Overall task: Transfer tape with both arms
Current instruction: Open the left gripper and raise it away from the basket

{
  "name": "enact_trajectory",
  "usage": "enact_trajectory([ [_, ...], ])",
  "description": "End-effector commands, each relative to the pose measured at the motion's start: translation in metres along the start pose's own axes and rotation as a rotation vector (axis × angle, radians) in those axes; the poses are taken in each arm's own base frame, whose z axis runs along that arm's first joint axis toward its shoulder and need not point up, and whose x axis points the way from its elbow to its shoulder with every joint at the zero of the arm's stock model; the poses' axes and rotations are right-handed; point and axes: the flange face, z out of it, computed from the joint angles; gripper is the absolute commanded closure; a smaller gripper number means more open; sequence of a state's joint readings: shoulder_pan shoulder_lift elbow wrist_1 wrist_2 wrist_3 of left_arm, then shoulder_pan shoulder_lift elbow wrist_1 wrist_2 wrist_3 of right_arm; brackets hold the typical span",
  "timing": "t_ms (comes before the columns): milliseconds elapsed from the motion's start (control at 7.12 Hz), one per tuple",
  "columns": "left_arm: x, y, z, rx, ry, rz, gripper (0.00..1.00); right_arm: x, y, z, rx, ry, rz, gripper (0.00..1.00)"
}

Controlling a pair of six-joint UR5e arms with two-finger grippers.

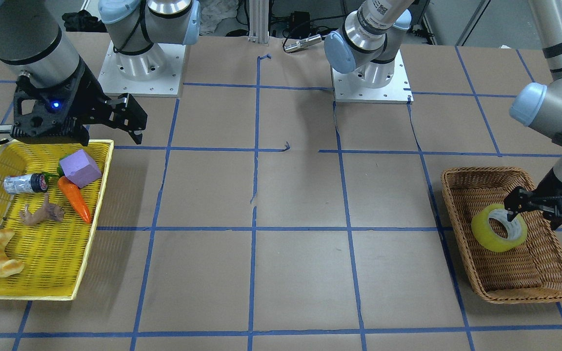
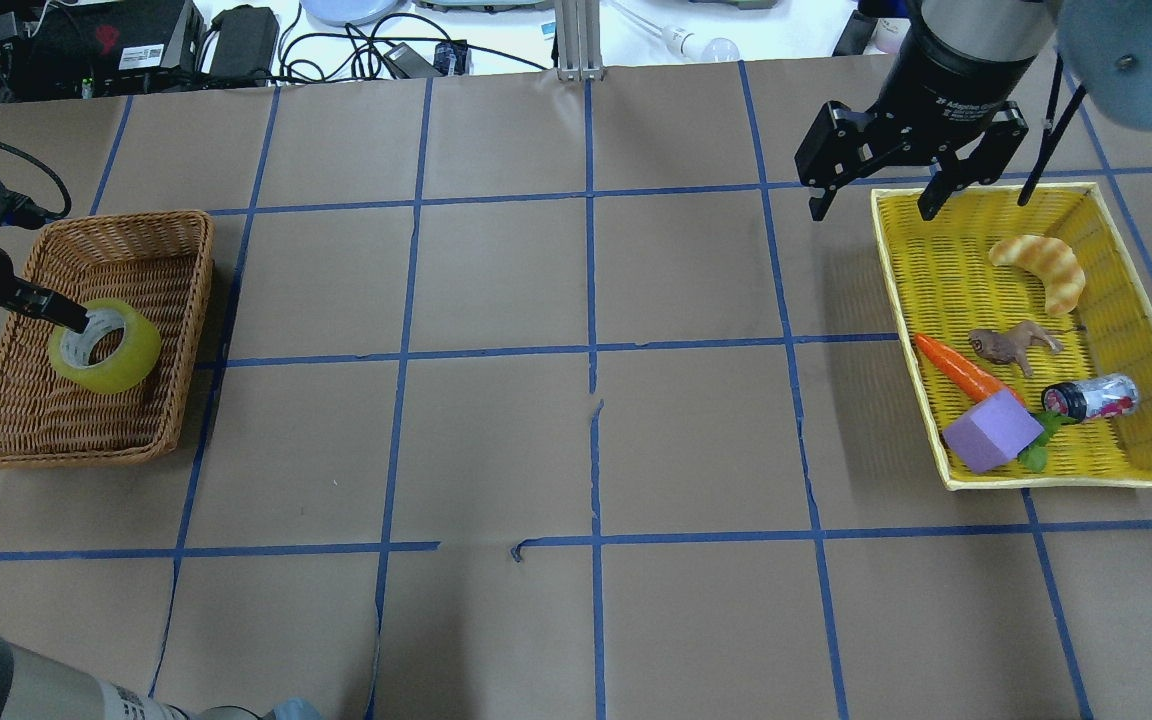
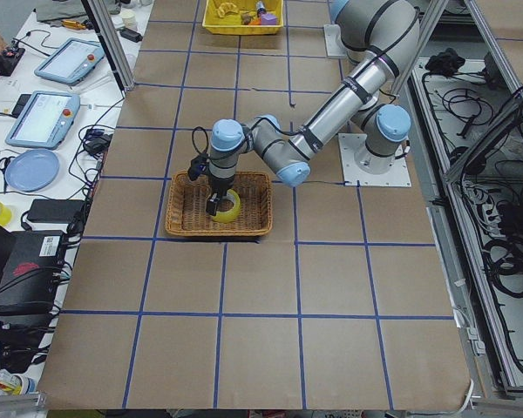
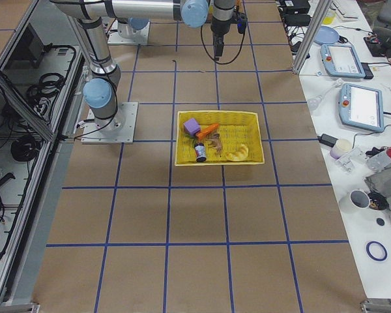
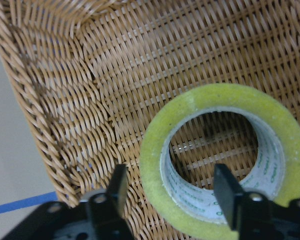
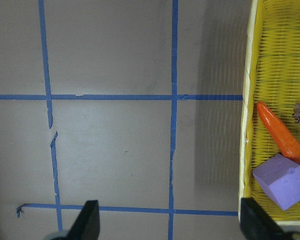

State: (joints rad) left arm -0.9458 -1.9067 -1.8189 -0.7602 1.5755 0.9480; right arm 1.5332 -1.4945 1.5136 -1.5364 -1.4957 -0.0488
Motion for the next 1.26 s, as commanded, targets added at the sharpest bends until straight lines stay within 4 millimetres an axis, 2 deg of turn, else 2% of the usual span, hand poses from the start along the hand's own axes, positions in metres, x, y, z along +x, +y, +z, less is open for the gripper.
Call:
enact_trajectory([
  [0,0.032,-0.027,-0.053,0.044,-0.027,-0.008,0.0,0.002,0.001,0.002,-0.004,0.012,0.002,0.0],
  [140,0.076,-0.05,-0.083,0.055,-0.021,-0.047,0.0,0.002,0.0,0.0,0.001,0.005,0.003,0.0],
  [421,0.158,-0.068,-0.125,0.011,0.057,-0.219,0.0,0.0,0.002,-0.004,0.003,0.003,0.002,0.0],
  [561,0.21,-0.078,-0.146,-0.008,0.084,-0.268,0.0,0.001,0.003,-0.006,0.005,0.0,0.005,0.0],
  [702,0.254,-0.085,-0.17,-0.049,0.11,-0.315,0.0,0.002,0.007,-0.003,-0.012,0.002,0.007,0.0],
  [842,0.279,-0.091,-0.193,-0.1,0.133,-0.306,0.0,0.002,0.016,0.005,-0.1,0.016,0.008,0.0],
  [1123,0.294,-0.097,-0.242,-0.214,0.172,-0.322,0.0,0.005,0.016,0.005,-0.11,0.02,0.013,0.0],
])
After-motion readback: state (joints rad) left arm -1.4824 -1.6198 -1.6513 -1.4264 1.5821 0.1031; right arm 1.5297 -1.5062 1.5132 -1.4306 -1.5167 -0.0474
